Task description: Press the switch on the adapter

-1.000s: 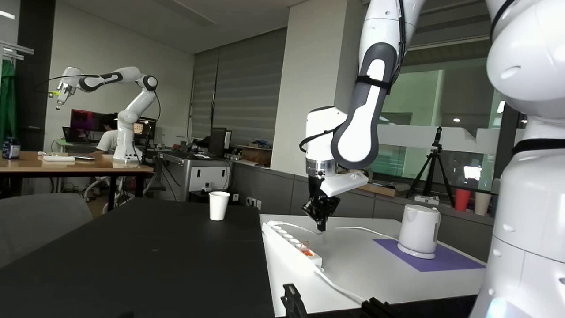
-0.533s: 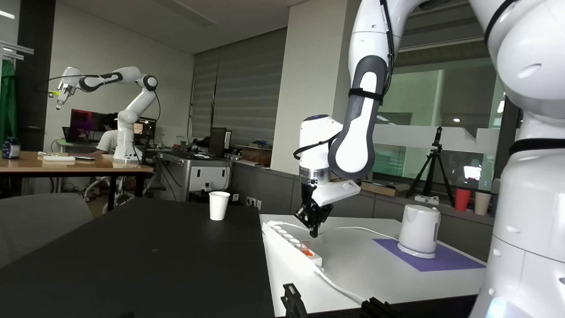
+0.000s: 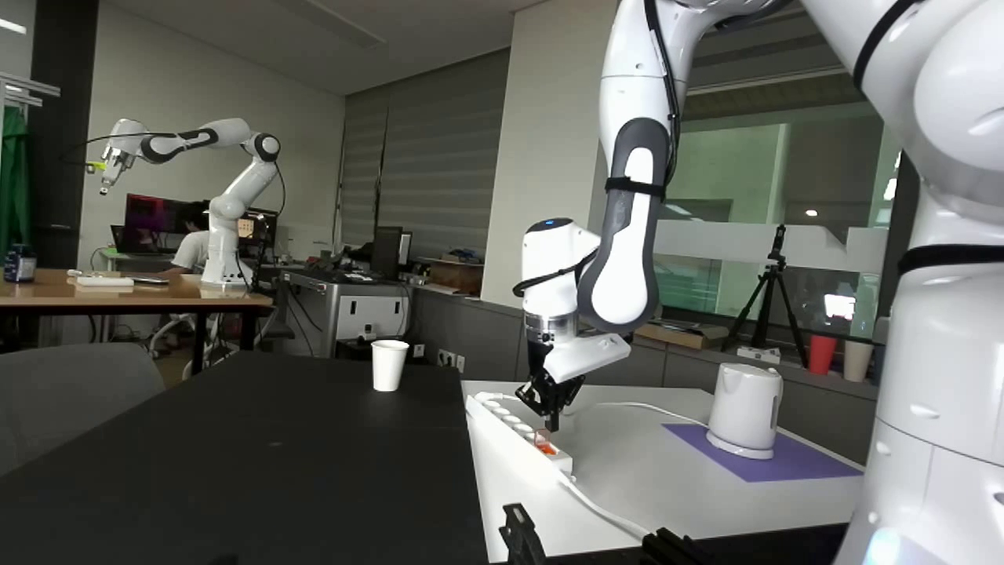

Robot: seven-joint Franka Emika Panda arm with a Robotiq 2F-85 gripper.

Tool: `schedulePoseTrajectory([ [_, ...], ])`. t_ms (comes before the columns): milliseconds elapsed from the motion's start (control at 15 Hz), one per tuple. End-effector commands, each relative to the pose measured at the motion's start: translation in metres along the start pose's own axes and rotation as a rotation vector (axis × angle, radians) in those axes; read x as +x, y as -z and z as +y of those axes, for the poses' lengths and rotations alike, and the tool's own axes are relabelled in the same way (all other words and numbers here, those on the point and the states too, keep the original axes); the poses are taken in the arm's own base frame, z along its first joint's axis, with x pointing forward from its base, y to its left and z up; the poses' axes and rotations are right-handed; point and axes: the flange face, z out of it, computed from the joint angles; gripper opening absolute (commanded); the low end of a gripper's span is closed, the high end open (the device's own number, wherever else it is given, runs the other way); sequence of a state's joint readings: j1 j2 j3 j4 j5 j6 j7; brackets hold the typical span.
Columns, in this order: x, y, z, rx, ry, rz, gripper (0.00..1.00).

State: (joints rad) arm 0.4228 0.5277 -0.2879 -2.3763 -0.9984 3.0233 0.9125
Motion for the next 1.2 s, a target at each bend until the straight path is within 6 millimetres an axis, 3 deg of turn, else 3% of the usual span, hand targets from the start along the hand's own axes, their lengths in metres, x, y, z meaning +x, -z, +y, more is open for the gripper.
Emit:
schedulePoseTrajectory([
  [0,0.005,-0.009,-0.002,-0.003,-0.021,0.022,0.00],
  [1133,0.002,-0.039,0.000,0.011,0.002,0.035,0.00],
])
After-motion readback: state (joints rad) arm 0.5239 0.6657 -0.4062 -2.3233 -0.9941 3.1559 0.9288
